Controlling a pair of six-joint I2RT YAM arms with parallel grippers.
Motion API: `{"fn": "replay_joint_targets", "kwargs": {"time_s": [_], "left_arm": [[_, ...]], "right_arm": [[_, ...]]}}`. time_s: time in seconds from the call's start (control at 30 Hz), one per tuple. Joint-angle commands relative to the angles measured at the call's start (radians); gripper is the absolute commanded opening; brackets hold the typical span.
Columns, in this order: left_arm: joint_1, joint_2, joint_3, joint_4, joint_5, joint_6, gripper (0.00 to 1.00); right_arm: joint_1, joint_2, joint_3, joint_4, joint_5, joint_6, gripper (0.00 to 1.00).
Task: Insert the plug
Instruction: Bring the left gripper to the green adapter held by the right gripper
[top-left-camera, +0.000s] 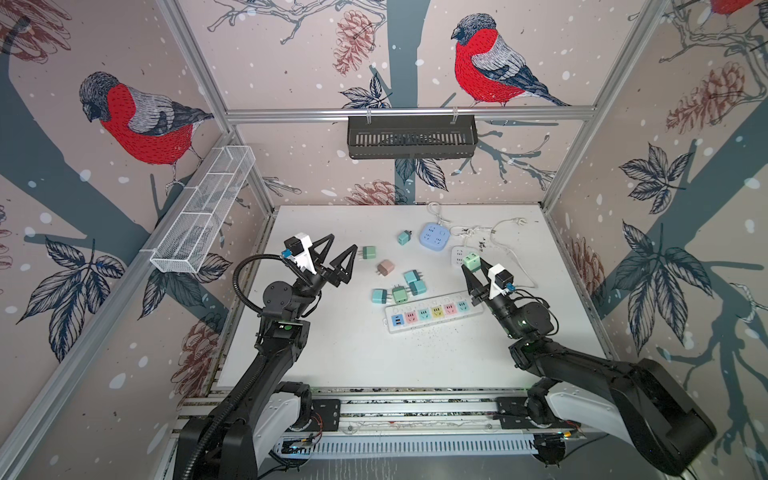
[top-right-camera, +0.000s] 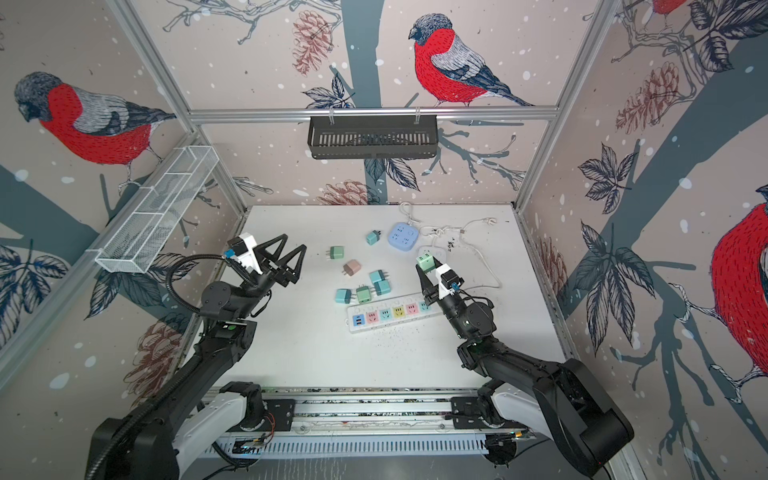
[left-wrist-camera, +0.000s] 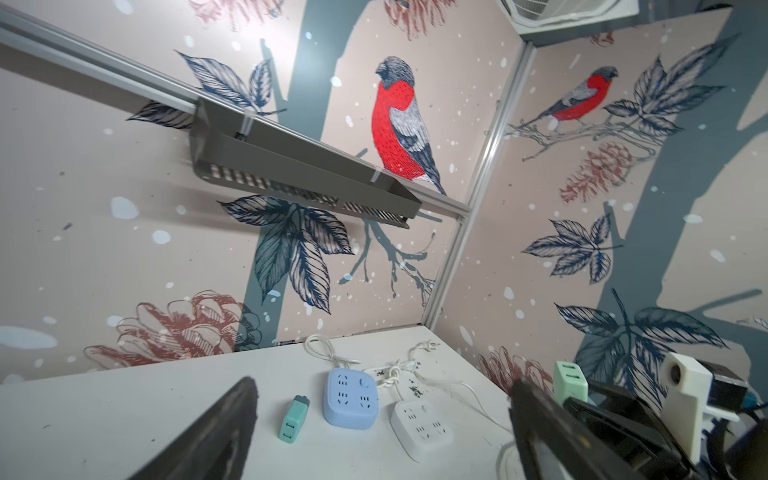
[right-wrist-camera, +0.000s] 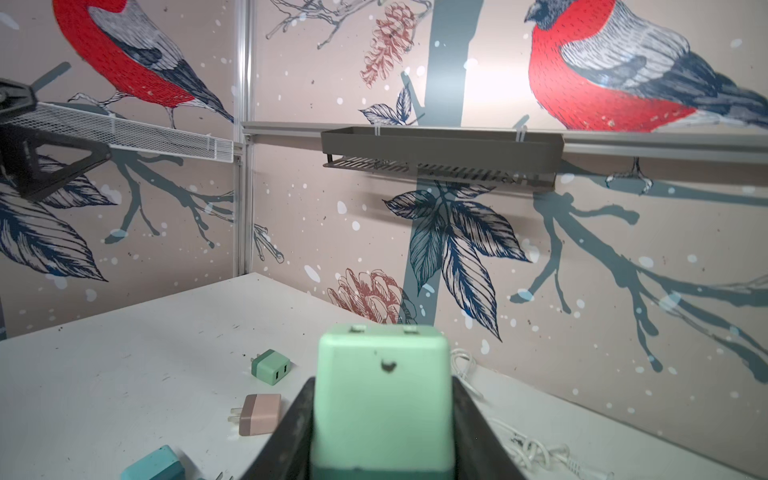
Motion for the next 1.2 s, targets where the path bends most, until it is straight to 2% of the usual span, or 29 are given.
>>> {"fn": "replay_joint_targets", "kwargs": {"time_s": [0.0, 0.07, 0.13, 0.23, 0.37, 0.43, 0.63, 0.87, 1.17], "left_arm": [[-0.052, 0.026, 0.067, -0.099, 0.081, 0.129, 0.94], [-0.090, 0.039, 0.096, -0.162, 0.089, 0.184, 0.92], [-0.122, 0.048, 0.091, -0.155, 0.097, 0.213, 0.92], [-0.172, 0.072, 0.130, -0.190, 0.139, 0.252, 0.91], [-0.257, 0.126, 0.238, -0.343, 0.173, 0.340, 0.90], [-0.305, 0.148, 0.280, -0.415, 0.176, 0.393, 0.90], [-0.419, 0.192, 0.343, -0.554, 0.142, 0.499, 0.88], [-0.450, 0.269, 0.384, -0.592, 0.181, 0.482, 0.84], [-0.564, 0.389, 0.473, -0.684, 0.122, 0.509, 0.74]], "right_arm": [[0.008, 0.035, -0.013, 0.164, -0.049, -0.101, 0.05], [0.010, 0.063, -0.019, 0.220, -0.046, -0.121, 0.06], [0.015, 0.092, -0.018, 0.259, -0.058, -0.157, 0.05], [0.030, 0.135, -0.049, 0.313, -0.168, -0.303, 0.07], [0.099, 0.210, -0.114, 0.540, -0.117, -0.419, 0.09], [0.130, 0.203, -0.100, 0.499, -0.083, -0.468, 0.09], [0.149, 0.179, -0.109, 0.517, -0.063, -0.451, 0.05], [0.179, 0.148, -0.100, 0.468, -0.064, -0.477, 0.06], [0.236, 0.150, -0.099, 0.465, -0.030, -0.531, 0.06]]}}
